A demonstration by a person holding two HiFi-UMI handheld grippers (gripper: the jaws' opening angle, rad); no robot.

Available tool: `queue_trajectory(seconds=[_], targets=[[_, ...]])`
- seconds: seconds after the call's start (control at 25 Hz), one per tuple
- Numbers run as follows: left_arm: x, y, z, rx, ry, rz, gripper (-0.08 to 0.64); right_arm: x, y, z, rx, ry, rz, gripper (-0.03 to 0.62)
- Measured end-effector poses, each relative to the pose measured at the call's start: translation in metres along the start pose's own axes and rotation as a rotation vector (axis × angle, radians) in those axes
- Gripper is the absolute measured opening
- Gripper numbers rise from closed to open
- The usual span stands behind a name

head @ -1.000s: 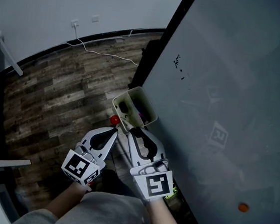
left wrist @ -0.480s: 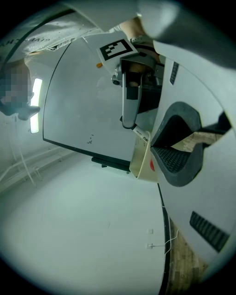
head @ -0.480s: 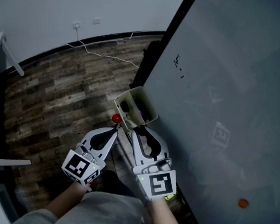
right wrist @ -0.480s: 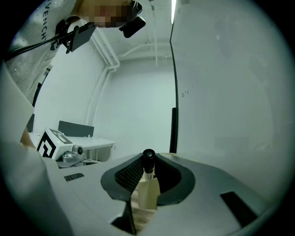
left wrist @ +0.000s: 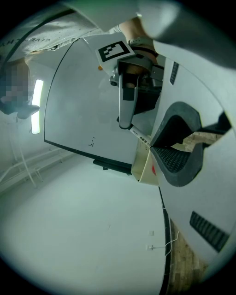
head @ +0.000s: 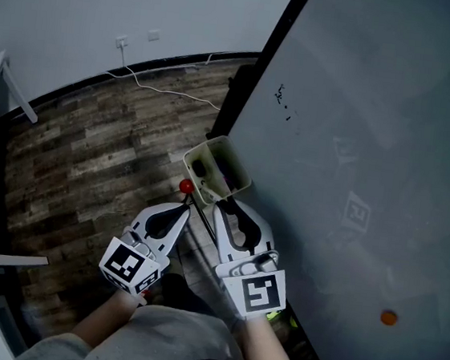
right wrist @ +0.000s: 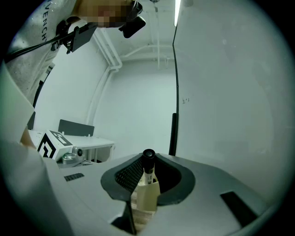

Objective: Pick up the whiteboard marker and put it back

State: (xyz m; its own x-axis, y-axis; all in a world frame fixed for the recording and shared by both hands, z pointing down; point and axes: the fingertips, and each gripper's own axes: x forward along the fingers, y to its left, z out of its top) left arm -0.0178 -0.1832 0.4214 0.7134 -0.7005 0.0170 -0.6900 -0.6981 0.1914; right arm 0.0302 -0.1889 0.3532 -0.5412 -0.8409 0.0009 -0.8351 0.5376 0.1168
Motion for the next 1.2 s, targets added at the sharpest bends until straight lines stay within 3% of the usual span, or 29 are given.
queue_trajectory(seconds=[1.2], targets=[[-0.017,-0.006,0.003,-0.003,-0.005,0.013,0.015,-0.01,0.003,0.033,-0.009,-0.038,0.008,0.084]])
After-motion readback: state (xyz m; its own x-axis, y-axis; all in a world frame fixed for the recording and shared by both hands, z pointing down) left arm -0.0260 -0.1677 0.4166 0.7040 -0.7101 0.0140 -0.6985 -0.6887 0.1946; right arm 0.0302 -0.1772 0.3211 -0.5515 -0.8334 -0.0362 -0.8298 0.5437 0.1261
